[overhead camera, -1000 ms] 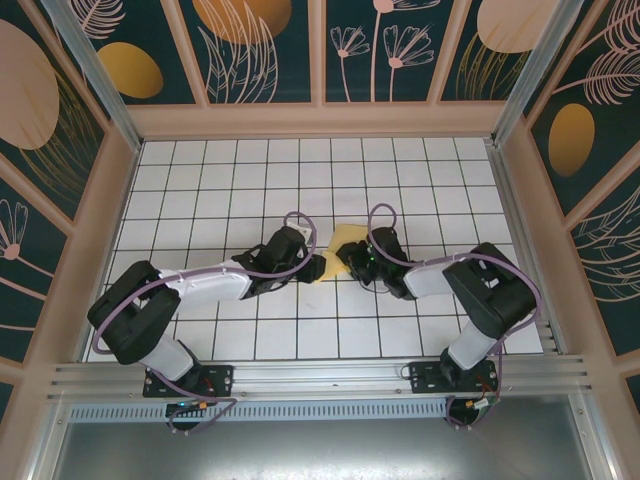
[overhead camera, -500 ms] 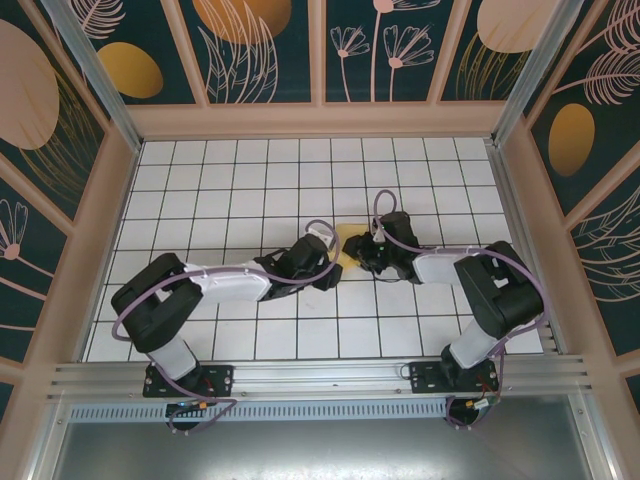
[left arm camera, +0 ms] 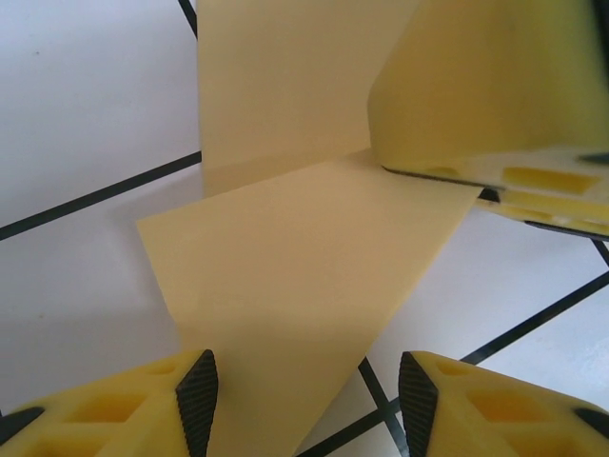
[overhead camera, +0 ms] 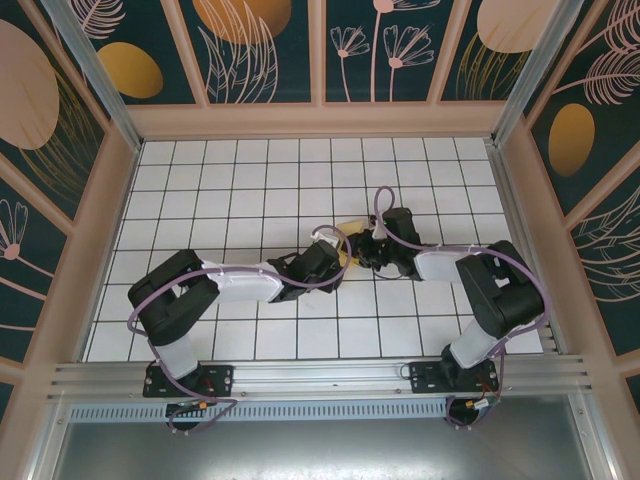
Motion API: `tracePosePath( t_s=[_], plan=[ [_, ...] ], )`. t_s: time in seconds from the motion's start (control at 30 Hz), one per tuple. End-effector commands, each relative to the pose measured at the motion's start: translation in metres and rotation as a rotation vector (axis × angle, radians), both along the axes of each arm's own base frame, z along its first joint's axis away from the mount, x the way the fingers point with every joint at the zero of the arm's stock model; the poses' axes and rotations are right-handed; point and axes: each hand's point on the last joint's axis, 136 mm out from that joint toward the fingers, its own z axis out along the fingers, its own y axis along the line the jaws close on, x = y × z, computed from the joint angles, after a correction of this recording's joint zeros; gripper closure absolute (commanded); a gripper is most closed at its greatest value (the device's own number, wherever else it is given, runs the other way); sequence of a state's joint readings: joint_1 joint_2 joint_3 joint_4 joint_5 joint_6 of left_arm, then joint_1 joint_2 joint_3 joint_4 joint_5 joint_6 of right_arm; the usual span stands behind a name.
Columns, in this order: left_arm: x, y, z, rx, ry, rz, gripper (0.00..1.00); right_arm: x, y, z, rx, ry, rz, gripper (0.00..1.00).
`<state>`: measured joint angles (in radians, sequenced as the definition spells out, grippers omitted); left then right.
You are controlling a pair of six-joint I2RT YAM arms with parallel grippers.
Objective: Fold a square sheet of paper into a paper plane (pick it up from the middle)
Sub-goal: Fourth fold the wing at the center of the table.
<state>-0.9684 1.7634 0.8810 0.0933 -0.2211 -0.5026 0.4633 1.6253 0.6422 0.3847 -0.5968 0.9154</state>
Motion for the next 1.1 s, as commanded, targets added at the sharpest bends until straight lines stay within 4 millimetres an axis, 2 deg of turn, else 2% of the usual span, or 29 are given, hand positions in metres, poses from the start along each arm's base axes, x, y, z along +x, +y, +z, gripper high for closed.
tracePosePath(
  t_s=[0.0,0.3,0.83,0.97,1.07],
  plan=[
    [0.001,0.001,-0.004,0.030,-0.008,0.015,0.45,0.008,0.005,0.017,0.034,-0.039,0.013,0.74],
    [0.004,0.006,-0.011,0.051,-0.010,0.040,0.54,0.010,0.005,0.020,0.033,-0.039,0.007,0.75],
    [0.003,0.008,-0.010,0.030,-0.010,0.064,0.87,0.009,0.001,0.016,0.008,-0.035,-0.005,0.75],
    [0.003,0.007,-0.005,-0.011,-0.009,0.069,0.94,0.005,-0.007,0.023,-0.031,-0.070,-0.007,0.70],
    [0.000,0.000,0.001,-0.084,0.014,0.036,0.96,0.003,-0.018,0.032,-0.079,-0.124,-0.026,0.66]
  ],
)
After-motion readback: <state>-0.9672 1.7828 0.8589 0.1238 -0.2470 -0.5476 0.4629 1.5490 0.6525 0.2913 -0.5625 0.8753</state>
